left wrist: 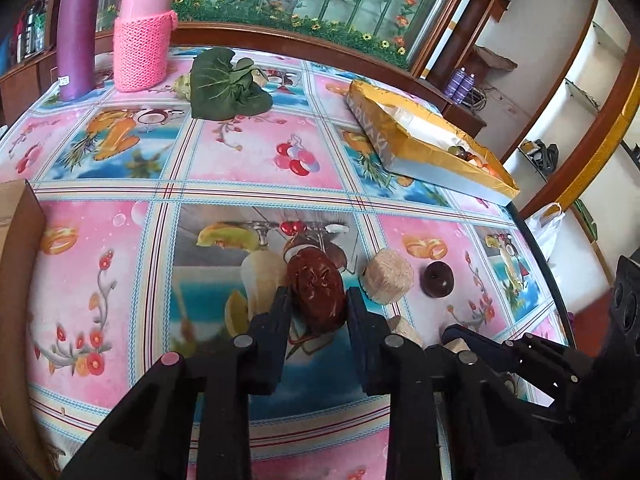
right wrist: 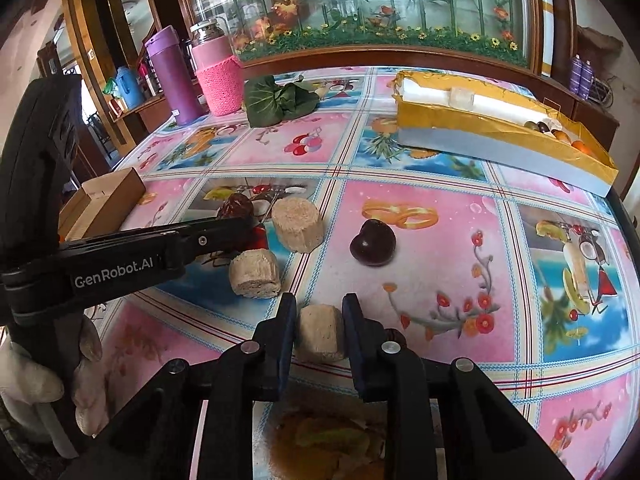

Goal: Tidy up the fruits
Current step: 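Grasp a red date with the left tool while the right tool grasps a cylindrical beige cake, then carry the red date and cylindrical cake into the tray and open both tools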

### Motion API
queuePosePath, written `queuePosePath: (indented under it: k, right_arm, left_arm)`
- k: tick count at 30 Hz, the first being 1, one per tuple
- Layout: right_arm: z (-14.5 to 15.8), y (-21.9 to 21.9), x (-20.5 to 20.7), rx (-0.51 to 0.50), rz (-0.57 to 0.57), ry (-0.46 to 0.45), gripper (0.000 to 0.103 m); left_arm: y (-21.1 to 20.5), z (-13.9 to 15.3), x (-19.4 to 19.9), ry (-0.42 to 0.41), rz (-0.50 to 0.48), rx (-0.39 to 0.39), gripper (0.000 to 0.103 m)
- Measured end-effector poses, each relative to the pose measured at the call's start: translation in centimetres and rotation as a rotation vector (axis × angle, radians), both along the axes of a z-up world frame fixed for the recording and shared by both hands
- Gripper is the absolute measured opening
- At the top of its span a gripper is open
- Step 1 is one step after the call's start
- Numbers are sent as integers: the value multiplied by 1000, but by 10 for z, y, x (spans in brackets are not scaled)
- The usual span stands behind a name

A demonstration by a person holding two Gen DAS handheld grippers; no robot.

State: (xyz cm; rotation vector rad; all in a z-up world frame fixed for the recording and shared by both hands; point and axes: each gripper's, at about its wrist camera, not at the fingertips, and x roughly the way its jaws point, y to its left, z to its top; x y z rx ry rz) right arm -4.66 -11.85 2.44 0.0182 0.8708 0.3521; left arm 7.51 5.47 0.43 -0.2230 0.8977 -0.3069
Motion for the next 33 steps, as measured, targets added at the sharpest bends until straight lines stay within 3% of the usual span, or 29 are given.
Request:
queuePosePath:
  k: [5,7,9,14,16,21,27,33]
  right_arm:
    - [0,1,-1,0,1,-2,25]
    - [0,1,-1,7,-1,-1,26]
    - [0,1,-1,11,-7,0,25]
    - [1,-2,-2,23,-52,12,25]
    - [5,-2,-6,40,-63,28,25]
    - [35,10,-30,58,-33,-28,26]
    - [59,50,-53,74,67,-64,26]
    - [74,111,-66,82,197,-88,26]
  left_arm:
    - [-6,1,2,-22,-26,13,34]
    - [-6,1,2,-22,-31,11,34]
    - [-3,0,2,-12,-26,-6,27]
    - [2,5,-4,-29,4,-1,27]
    - [6,13,-12,-48,23,-16,27]
    - [23,47,-52,-106,35,-61,27]
    - [80,80,-102,-141,107,-8,27]
    - [163,84,-106,-94,250,175,27]
